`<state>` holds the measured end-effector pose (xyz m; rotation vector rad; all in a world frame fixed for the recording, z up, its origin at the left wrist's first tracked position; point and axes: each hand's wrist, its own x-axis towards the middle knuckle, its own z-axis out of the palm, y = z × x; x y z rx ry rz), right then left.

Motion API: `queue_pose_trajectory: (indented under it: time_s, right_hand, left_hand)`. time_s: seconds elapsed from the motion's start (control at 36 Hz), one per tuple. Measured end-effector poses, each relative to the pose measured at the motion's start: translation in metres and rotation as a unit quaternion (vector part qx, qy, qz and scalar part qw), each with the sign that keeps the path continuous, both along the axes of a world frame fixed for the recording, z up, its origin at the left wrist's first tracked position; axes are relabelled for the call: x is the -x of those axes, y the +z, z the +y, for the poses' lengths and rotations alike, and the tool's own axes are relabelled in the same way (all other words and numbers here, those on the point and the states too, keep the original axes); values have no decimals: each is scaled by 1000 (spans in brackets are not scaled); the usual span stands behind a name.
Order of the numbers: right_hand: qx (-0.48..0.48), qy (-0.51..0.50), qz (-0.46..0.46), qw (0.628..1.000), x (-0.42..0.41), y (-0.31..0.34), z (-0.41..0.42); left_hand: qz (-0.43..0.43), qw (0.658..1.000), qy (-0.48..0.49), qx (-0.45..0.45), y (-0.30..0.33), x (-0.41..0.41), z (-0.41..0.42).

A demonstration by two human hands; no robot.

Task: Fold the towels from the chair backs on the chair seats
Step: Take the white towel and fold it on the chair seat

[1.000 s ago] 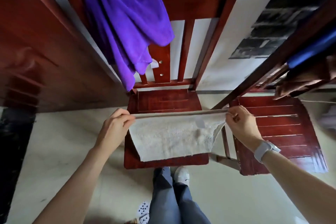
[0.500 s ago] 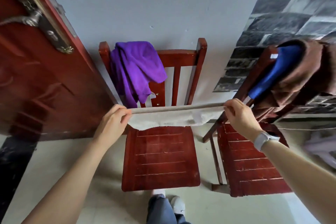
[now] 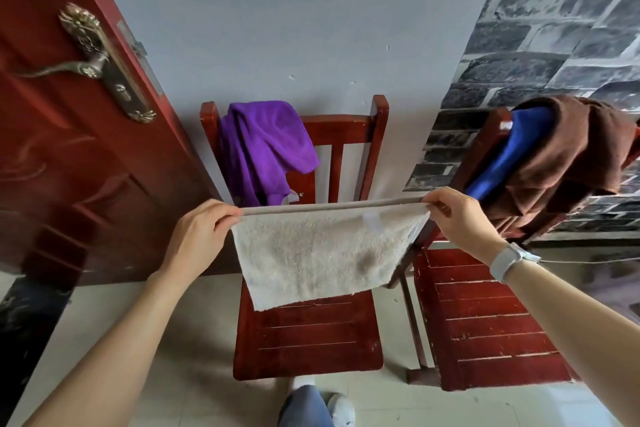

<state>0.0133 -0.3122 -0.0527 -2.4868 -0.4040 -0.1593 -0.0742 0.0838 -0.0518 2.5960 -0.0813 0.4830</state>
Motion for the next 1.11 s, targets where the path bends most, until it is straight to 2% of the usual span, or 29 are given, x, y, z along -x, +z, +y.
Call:
queue_pose_trajectory:
  time_s: [0.17, 0.33, 0.39, 0.44, 0.53, 0.58, 0.64, 0.72, 0.81, 0.89, 1.11]
  right_hand:
    - [53, 52, -10, 997, 3, 3, 0]
    - [-45, -16, 79, 996, -2, 13, -1]
    - [36, 34, 104, 993, -3, 14, 2]
    - [102, 64, 90, 989, -2, 14, 8]
    - [41, 12, 38, 998, -6, 13, 10]
    - [40, 16, 39, 998, -8, 13, 12]
    - [34, 22, 53, 998, -7, 11, 13]
    - [-52, -22, 79, 995, -9, 9, 12]
    - [-172, -71, 149, 971, -13, 9, 12]
    - [-235, -98, 181, 950, -14, 9, 15]
    - [-123, -43, 90, 987, -11, 9, 18]
  left_hand:
    - [-6, 1000, 7, 11, 1, 7, 2]
    - [-37, 999, 20, -12, 5, 8, 1]
    - [-22, 999, 21, -27, 6, 7, 0]
    - [-3, 999, 21, -29, 4, 5, -3]
    - [-4, 1000, 26, -4, 1, 2, -8]
    - [-9, 999, 37, 14, 0, 1, -8]
    - [-5, 999, 44, 23, -1, 1, -7]
    - [-6, 998, 54, 36, -2, 1, -4]
    - [-15, 997, 56, 47, 0, 0, -5]
    - [-18, 997, 60, 52, 2, -3, -5]
    - [-7, 997, 60, 45, 1, -5, 5]
